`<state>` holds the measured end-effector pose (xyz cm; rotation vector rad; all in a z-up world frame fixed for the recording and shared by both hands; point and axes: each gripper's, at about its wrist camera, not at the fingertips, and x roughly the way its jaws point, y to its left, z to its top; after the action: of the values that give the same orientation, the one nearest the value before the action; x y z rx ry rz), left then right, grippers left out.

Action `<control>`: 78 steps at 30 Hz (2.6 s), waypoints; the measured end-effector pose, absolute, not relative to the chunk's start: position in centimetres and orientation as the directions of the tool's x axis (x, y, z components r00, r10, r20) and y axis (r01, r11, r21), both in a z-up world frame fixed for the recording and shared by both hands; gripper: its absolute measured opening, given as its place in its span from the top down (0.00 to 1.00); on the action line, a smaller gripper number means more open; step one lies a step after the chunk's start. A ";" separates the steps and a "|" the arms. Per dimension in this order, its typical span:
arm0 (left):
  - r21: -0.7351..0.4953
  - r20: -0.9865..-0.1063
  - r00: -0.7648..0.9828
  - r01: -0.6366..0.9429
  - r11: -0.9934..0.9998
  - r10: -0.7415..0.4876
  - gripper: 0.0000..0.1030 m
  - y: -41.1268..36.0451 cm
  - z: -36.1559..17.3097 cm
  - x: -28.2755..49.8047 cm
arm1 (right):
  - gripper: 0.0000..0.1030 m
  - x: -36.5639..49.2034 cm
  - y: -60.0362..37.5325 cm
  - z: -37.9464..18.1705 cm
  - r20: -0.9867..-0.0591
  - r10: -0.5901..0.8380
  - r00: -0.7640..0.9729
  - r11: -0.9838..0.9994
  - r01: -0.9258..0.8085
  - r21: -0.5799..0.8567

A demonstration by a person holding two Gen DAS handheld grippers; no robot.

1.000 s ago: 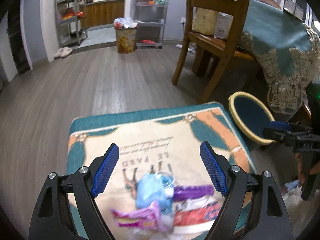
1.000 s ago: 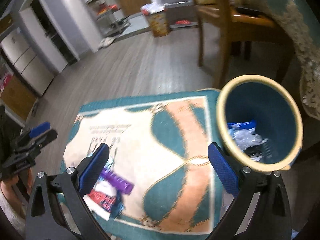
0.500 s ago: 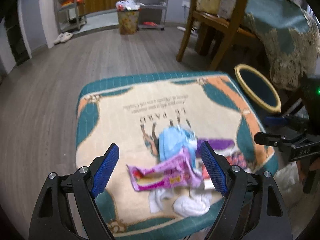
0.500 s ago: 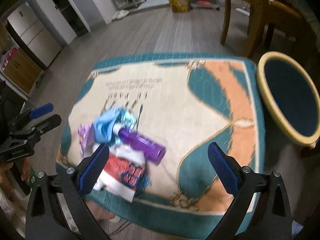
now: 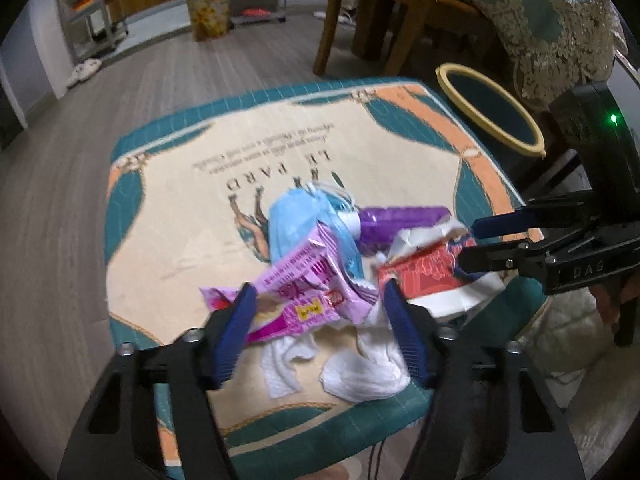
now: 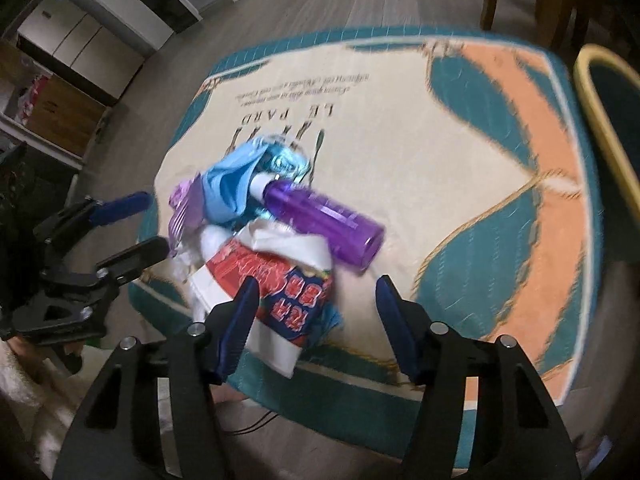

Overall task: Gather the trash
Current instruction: 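Grasp the red-white paper cup with the right gripper while the left gripper grasps the pink wrapper, then carry both items over the bin and open both grippers to drop them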

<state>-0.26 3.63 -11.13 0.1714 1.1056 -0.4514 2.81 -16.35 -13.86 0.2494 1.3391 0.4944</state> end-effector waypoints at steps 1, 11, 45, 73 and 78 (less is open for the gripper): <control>-0.084 -0.896 0.361 0.435 0.896 -0.260 0.45 3.5 -11.4 -0.2 | 0.51 2.9 -16.3 -14.2 -0.859 0.494 0.134 0.864 -0.193 0.466; -0.096 -0.912 0.327 0.412 0.906 -0.246 0.99 3.6 -12.1 0.6 | 0.90 3.5 -16.7 -11.5 -0.812 0.548 0.200 0.833 -0.217 0.509; 0.094 -0.932 0.360 0.368 0.925 -0.049 0.88 6.2 -13.0 4.3 | 0.92 5.4 -21.1 -5.6 -0.734 0.563 0.380 0.825 -0.198 0.530; -0.021 -0.799 0.528 0.454 0.891 -0.287 0.93 -6.0 -1.6 8.2 | 0.92 9.1 -33.9 2.8 -0.680 0.394 0.618 0.897 -0.097 0.432; -0.034 -0.797 0.520 0.470 0.882 -0.308 0.93 -8.1 -1.8 9.0 | 0.92 9.2 -37.1 1.2 -0.672 0.379 0.636 0.883 -0.032 0.468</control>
<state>8.96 -8.07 -1.76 0.1954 0.9120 -0.4699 9.16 -37.13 1.25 0.4413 0.8555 0.2436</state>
